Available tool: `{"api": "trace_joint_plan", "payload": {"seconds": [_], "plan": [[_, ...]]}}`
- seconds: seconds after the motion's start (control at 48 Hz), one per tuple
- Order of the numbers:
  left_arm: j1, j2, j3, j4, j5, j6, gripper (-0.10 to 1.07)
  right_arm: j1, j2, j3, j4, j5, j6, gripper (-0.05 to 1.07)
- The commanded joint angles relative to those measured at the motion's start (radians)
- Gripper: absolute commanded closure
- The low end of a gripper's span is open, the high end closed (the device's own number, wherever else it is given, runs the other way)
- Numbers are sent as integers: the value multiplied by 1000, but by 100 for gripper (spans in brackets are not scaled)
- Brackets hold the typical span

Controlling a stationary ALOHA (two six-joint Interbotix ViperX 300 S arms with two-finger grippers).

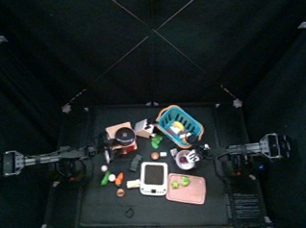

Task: Grab egg half

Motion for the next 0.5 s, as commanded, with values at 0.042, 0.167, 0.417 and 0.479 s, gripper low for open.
{"api": "trace_joint_plan", "payload": {"seconds": [0.042,0.167,0.417,0.479], "plan": [[2,0,-12,0,-3,0,21,8,-20,-29,0,2,0,16],[2,0,-11,2,-3,2,21,38,-48,-49,-14,18,-5,16],[-8,2,-15,57,35,2,21,98,-103,-57,-48,32,-3,16],[-29,12,-29,81,63,2,21,100,-117,-58,-67,32,3,16]]}}
